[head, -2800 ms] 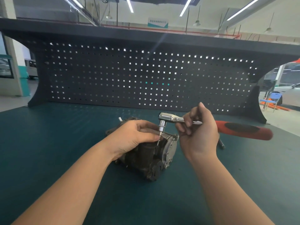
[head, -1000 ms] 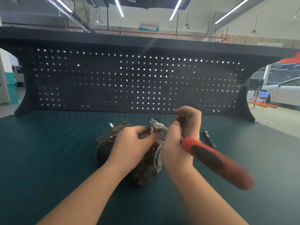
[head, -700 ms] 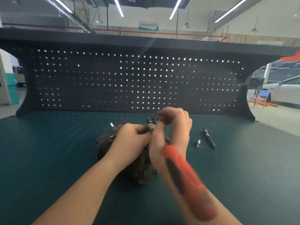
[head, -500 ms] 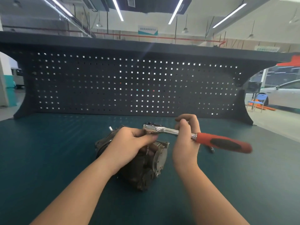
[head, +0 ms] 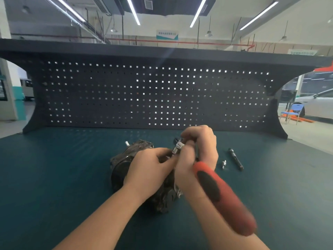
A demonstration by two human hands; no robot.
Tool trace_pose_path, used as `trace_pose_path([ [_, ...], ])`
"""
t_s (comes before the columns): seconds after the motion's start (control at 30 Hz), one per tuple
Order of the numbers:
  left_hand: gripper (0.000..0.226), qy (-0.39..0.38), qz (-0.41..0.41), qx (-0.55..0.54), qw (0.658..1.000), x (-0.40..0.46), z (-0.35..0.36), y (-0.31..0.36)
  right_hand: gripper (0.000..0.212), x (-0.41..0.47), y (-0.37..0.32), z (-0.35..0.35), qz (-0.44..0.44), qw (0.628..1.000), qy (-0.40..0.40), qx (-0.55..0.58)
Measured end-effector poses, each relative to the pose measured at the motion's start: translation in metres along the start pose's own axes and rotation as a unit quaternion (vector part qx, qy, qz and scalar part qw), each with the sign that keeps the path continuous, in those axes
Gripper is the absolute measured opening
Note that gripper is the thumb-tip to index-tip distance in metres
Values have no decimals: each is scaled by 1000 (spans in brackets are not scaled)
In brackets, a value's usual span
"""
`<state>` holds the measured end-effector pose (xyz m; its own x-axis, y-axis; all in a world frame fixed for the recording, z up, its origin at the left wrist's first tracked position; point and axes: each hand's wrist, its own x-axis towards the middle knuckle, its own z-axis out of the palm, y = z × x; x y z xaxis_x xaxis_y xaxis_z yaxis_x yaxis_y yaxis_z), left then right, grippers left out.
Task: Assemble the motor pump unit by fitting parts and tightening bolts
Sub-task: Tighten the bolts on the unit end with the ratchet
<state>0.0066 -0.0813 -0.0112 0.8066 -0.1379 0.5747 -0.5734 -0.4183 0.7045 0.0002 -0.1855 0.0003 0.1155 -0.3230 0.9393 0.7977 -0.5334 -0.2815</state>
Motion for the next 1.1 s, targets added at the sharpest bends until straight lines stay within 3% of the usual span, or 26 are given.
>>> trace_pose_path([
  [0.13,42,-11,4,-13,1000,1,-2,0,15,6,19,-18,140,987,-3,80],
  [0.23,39,-9,-2,-35,999,1,-5,-2,18,13,28,-19,310,943,-21,116],
  [0.3,40,-6,-5,-32,999,0,-5,-3,20,15,30,-17,353,926,-22,130],
  [0.47,36,13,8,35,999,-2,0,-3,34,9,3,1,159,978,46,127],
  [0.6,35,45,3,46,998,2,5,-6,28,4,-11,14,-39,998,-52,9],
  [0.67,36,28,15,54,998,3,5,-9,26,3,-4,10,-88,995,-50,-24],
  [0.77,33,19,15,-30,999,1,4,-7,21,4,9,-1,3,1000,-4,11],
  [0.87,30,29,40,-6,999,1,3,-6,15,7,24,-12,152,984,13,96],
  [0.97,35,34,41,14,998,1,2,-7,22,11,34,-18,300,948,-10,107],
  [1.03,33,31,32,29,999,0,2,-7,23,11,30,-17,303,946,-4,114],
  [1.1,27,27,20,22,999,-1,3,-7,32,10,19,-12,229,964,31,132],
])
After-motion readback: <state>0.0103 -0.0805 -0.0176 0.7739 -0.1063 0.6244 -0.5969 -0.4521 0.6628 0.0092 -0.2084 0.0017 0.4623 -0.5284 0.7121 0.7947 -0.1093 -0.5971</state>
